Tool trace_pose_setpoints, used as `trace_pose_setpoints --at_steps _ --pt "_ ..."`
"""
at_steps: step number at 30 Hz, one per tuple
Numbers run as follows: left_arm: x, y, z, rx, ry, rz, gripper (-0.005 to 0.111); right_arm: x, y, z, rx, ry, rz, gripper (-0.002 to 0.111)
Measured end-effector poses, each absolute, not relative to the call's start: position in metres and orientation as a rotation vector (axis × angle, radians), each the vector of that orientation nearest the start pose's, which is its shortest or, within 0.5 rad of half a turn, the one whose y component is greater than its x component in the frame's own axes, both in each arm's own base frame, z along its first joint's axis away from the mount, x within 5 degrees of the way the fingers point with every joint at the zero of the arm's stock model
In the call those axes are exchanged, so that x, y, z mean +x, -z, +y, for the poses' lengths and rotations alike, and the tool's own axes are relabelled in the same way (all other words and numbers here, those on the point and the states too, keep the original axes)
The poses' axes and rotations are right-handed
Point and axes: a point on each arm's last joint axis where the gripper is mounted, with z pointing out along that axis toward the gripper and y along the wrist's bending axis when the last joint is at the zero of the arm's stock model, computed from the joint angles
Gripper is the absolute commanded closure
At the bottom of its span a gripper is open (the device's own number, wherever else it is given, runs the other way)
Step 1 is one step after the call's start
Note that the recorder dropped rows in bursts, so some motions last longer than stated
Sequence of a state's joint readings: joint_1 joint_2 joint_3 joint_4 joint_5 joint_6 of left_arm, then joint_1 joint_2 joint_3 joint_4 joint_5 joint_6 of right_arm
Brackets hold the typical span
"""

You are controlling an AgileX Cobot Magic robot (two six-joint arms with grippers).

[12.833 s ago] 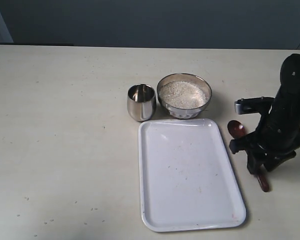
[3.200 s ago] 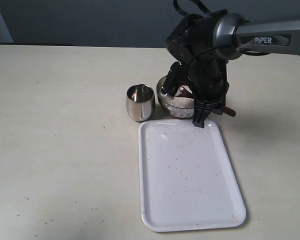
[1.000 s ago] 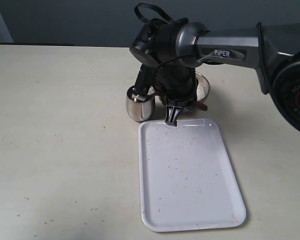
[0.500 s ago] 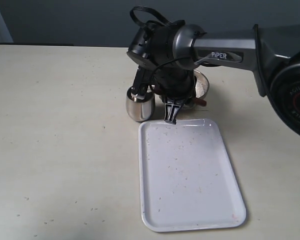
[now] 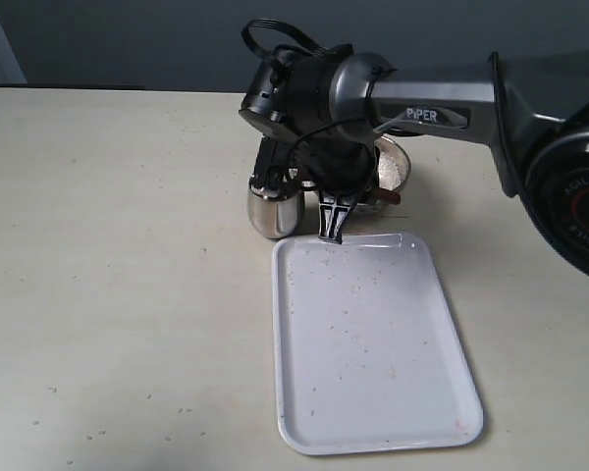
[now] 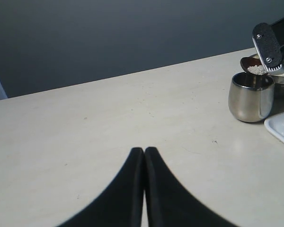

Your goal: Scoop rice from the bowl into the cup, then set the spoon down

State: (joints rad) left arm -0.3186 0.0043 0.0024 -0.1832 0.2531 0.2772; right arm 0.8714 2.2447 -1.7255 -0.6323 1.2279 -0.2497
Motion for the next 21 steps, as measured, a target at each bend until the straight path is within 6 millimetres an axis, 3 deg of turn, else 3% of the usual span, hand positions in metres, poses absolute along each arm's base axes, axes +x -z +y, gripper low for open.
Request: trace_pose_setpoints --at_steps 21 --pt "0.0514 -0.1896 -0.0214 0.395 0.200 1.698 0.106 0.3264 -0.1630 0.3131 -1.782 0.925 2.161 0.109"
